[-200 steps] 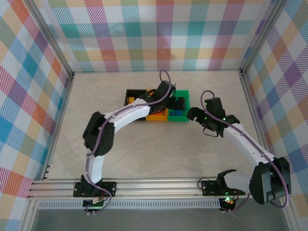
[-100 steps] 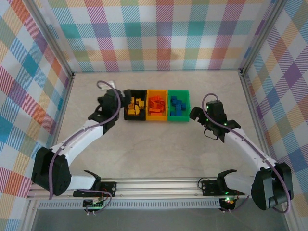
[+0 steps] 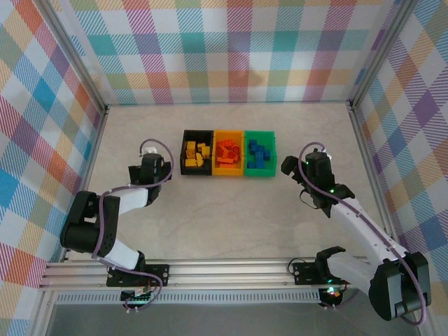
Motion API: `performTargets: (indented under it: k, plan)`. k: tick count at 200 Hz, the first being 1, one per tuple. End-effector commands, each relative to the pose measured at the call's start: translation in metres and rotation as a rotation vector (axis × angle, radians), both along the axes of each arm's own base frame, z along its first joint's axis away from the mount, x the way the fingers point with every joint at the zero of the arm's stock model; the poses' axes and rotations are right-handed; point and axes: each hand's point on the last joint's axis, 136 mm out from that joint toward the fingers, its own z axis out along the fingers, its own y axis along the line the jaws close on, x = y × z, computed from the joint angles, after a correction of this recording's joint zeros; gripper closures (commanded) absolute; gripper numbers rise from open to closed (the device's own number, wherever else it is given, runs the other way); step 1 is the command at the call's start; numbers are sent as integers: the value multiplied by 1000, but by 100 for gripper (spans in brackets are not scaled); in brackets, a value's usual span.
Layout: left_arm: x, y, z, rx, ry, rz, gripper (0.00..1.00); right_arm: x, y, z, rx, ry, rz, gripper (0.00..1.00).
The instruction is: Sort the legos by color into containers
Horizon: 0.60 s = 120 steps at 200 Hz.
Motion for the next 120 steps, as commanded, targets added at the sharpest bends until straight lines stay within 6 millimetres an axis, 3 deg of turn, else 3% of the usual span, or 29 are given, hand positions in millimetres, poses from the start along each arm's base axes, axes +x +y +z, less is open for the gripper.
performTargets:
  k: [1, 20, 26, 39, 72, 98, 120]
  plan:
    - [12, -5, 19, -70, -181, -66, 0, 5, -7, 10, -36, -68, -5, 0]
    - [6, -8, 8, -135, -210, -129, 0, 8, -13, 16, -60, -104, -6, 0]
    - [8, -9, 13, -129, -263, -147, 0, 10, -16, 18, -70, -121, -8, 0]
    - [8, -6, 10, -133, -210, -118, 0, 15, -21, 24, -106, -165, -11, 0]
    - [3, 8, 12, -118, -244, -33, 0, 31, -56, 38, -338, -275, -63, 0]
    - [3, 7, 12, -119, -244, -37, 0, 44, -81, 18, -436, -263, -76, 0]
    - [3, 8, 12, -118, -243, -36, 0, 57, -85, -14, -456, -228, -37, 0]
